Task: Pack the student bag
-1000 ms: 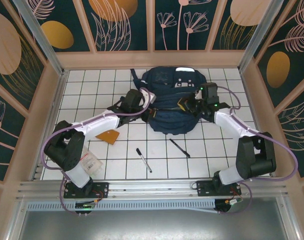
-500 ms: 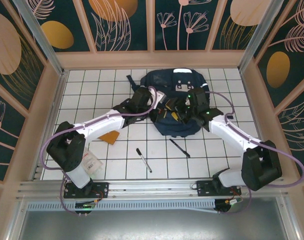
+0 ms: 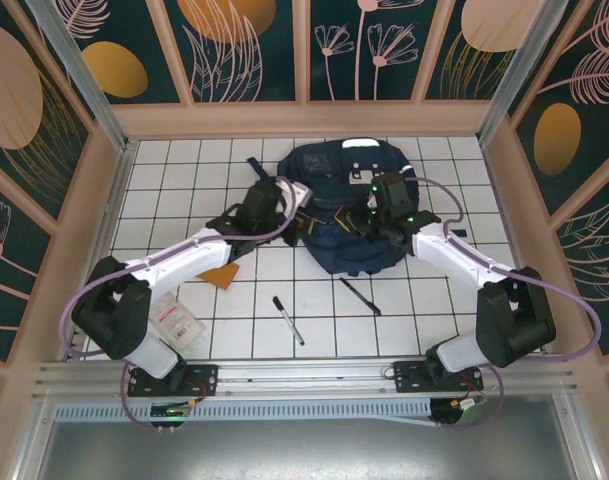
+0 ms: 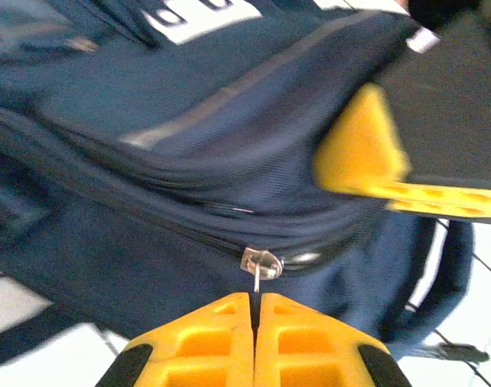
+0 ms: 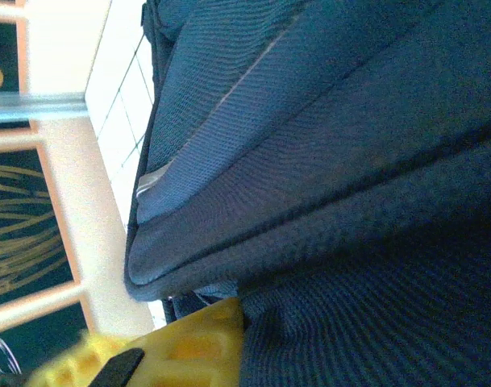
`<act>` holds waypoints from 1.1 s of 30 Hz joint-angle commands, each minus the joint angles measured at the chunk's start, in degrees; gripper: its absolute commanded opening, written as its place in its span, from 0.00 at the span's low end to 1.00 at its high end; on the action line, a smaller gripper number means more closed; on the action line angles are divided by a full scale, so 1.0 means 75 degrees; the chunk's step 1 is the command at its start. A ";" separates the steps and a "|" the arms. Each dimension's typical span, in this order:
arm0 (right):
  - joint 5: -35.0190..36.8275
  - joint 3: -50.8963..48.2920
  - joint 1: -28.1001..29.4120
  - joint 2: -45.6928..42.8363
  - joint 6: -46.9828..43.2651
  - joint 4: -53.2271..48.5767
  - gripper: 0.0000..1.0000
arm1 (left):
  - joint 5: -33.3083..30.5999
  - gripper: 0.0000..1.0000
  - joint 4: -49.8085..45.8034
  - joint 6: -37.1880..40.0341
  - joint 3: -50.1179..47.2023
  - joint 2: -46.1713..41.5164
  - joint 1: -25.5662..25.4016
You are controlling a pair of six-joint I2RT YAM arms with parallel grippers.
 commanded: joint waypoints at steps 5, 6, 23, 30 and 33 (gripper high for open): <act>-0.0685 0.0628 -0.0577 -0.0271 -0.1736 -0.1036 0.00 | -0.1097 0.00 0.0331 0.1557 0.0339 0.0806 0.1269; -0.0767 0.0680 -0.0579 -0.0295 -0.1739 -0.1050 0.00 | -0.1240 0.00 0.0256 0.1611 0.0616 0.1116 0.1398; -0.0193 0.0538 -0.0552 -0.0604 -0.1301 -0.1365 0.40 | 0.0805 0.26 -0.0493 0.0662 0.2763 0.2826 0.2275; 0.0741 0.0270 -0.0310 -0.1149 -0.3094 -0.2961 0.49 | -0.0252 0.39 -0.1749 -0.0528 0.1032 0.0249 0.2275; 0.1199 0.0296 0.0081 -0.1310 -0.3730 -0.3747 0.51 | -0.0164 0.40 -0.2646 -0.1182 0.0575 -0.0409 0.2279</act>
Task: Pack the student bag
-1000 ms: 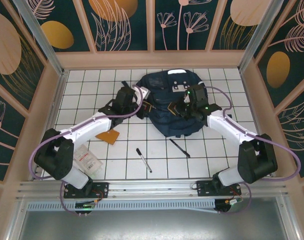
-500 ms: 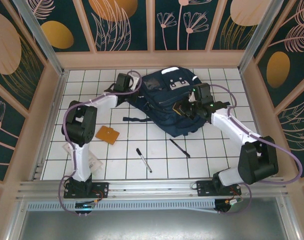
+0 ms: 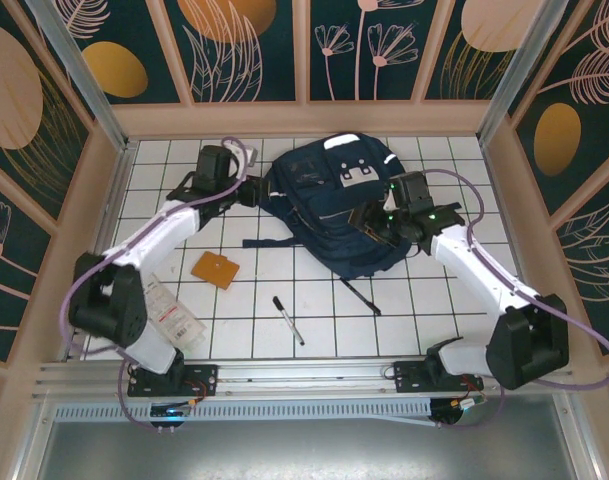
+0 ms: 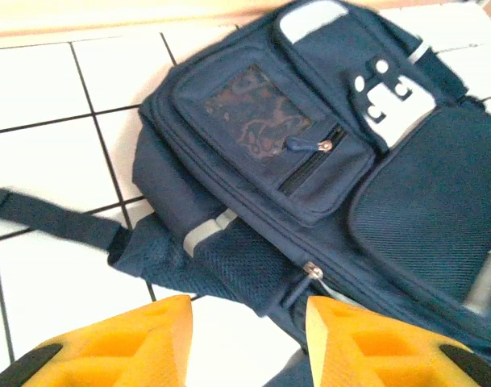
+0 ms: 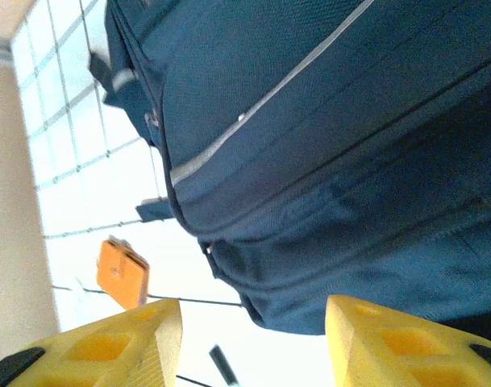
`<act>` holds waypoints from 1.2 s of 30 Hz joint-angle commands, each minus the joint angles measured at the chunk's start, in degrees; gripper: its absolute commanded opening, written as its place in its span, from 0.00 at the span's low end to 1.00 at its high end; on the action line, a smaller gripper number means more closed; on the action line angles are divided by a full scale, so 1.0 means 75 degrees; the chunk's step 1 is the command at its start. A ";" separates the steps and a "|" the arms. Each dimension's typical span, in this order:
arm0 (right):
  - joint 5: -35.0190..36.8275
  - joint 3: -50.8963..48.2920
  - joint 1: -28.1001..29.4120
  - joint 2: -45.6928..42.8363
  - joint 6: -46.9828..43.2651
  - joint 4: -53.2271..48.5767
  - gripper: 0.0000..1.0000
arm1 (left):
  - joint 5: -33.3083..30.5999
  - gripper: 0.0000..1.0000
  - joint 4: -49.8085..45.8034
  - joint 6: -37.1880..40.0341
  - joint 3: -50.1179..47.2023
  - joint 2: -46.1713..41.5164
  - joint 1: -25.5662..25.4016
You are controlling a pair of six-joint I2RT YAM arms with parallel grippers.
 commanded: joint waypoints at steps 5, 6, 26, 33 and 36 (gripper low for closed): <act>0.0906 -0.0253 0.1730 -0.0183 -0.1516 -0.1584 0.52 | -0.0381 0.44 -0.2705 -0.1626 -0.0972 -0.0951 0.0016; 0.0708 -0.0347 0.2131 -0.0053 -0.1454 -0.1343 0.52 | -0.0241 0.45 -0.2926 -0.1680 -0.1052 -0.0959 0.0016; 0.2493 0.1648 0.6354 0.4878 0.0065 -0.1004 0.48 | -0.0554 0.46 -0.3189 -0.1810 -0.1527 -0.1515 0.0626; 0.2620 0.1854 0.6400 0.5258 0.0063 -0.1276 0.15 | -0.0299 0.45 -0.2567 -0.1481 -0.1697 -0.2193 0.0631; 0.2728 0.1806 0.6243 0.4906 0.0179 -0.1218 0.06 | 0.0119 0.43 -0.2330 -0.1221 -0.1729 -0.2386 0.0634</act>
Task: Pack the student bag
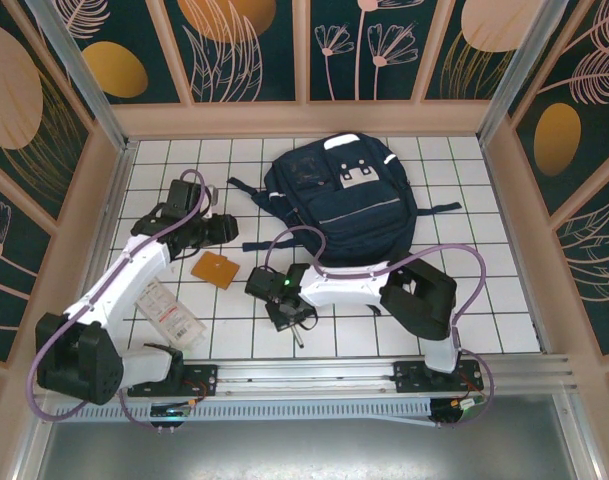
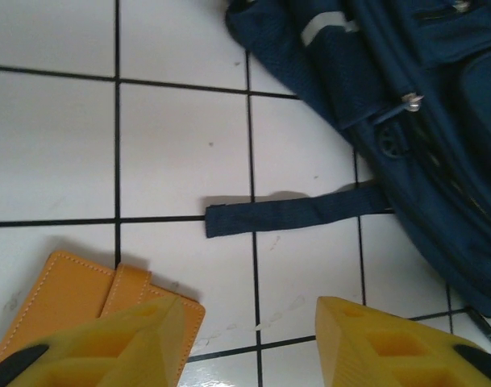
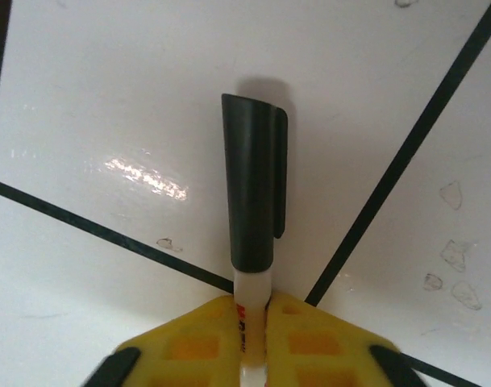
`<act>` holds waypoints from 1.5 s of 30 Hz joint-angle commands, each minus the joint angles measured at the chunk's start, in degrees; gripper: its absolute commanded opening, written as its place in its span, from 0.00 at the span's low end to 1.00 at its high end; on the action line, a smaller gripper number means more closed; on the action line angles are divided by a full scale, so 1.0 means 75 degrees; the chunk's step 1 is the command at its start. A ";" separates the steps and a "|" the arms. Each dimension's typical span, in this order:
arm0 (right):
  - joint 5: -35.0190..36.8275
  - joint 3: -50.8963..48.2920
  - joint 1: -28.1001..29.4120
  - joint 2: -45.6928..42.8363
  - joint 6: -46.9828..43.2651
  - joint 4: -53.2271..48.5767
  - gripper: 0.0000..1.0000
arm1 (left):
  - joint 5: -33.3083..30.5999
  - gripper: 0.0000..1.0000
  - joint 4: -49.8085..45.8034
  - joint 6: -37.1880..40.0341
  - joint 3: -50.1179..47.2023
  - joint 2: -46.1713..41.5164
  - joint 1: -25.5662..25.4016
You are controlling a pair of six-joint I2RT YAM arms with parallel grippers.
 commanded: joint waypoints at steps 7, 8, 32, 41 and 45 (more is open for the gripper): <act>-0.0463 -0.0555 -0.0774 -0.0673 -0.0060 0.0811 0.06 | 0.0156 0.45 0.0690 0.0333 -0.0322 -0.0411 0.0044; -0.0427 -0.0476 -0.0778 -0.0586 -0.0221 0.0751 0.08 | -0.0149 0.47 0.0647 0.0047 -0.0361 -0.0356 0.0041; -0.3199 0.2685 -0.1909 0.1840 -0.1430 0.3651 0.48 | -0.0664 0.21 0.0585 -0.2960 -0.2137 0.0995 0.1325; -0.2582 0.3903 -0.2004 0.3230 -0.1741 0.2917 0.51 | -0.1179 0.18 0.1076 -0.2823 -0.2822 0.1358 0.1347; -0.3744 0.3919 -0.2071 0.3440 -0.1564 0.3201 0.50 | -0.1120 0.15 0.1271 -0.2743 -0.2996 0.1485 0.1350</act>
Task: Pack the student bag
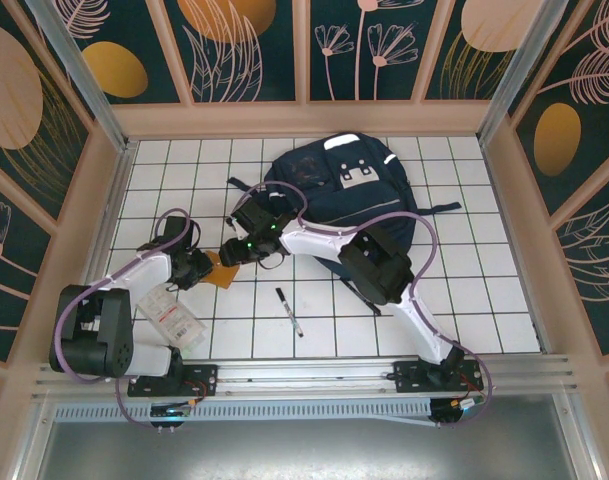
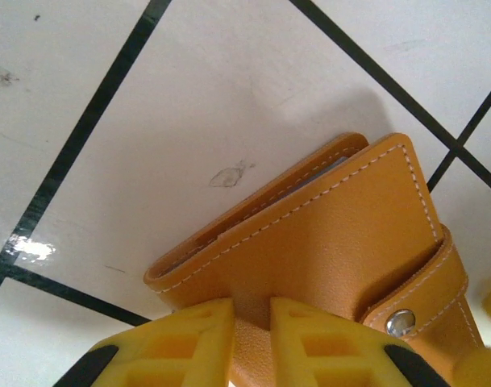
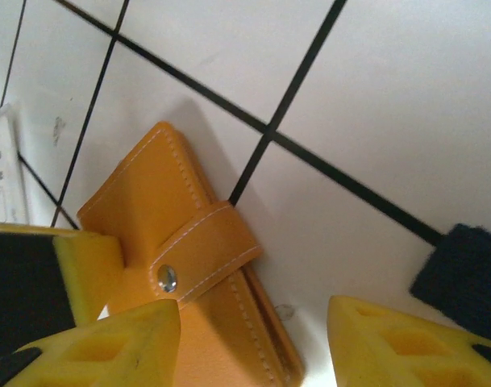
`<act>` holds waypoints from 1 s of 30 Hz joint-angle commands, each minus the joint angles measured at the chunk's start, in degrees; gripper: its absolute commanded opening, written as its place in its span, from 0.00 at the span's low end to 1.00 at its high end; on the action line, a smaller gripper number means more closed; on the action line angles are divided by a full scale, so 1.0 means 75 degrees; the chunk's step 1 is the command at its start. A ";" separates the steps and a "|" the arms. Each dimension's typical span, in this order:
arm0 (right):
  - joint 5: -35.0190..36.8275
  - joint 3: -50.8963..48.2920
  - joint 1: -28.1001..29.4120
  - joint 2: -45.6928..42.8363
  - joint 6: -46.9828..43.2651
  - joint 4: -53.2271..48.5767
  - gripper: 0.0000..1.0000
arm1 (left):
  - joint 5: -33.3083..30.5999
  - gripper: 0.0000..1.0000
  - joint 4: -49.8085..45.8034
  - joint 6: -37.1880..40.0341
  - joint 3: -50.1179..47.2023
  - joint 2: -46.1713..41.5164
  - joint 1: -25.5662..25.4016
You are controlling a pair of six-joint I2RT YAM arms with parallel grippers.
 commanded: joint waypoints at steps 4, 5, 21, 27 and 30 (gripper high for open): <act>-0.1909 0.0176 -0.0083 0.0597 0.0274 0.0260 0.46 | -0.0226 0.10 0.0131 0.0251 -0.0418 0.0461 0.0065; -0.2077 0.0125 -0.0082 0.0628 0.0331 0.0327 0.45 | -0.0166 0.08 0.0153 0.0330 -0.0407 0.0457 0.0091; -0.2488 -0.2435 -0.0508 -0.1202 0.2702 0.3241 0.00 | 0.0372 0.29 -0.1192 0.1622 0.1186 -0.0447 0.0125; -0.2056 -0.3465 -0.0709 -0.2015 0.3136 0.4017 0.00 | 0.2114 0.46 -0.0894 0.1927 0.0640 -0.0698 0.0126; -0.2008 -0.3668 -0.0771 -0.2073 0.3279 0.4263 0.00 | 0.2882 0.51 -0.0334 0.1891 0.0229 -0.0616 0.0127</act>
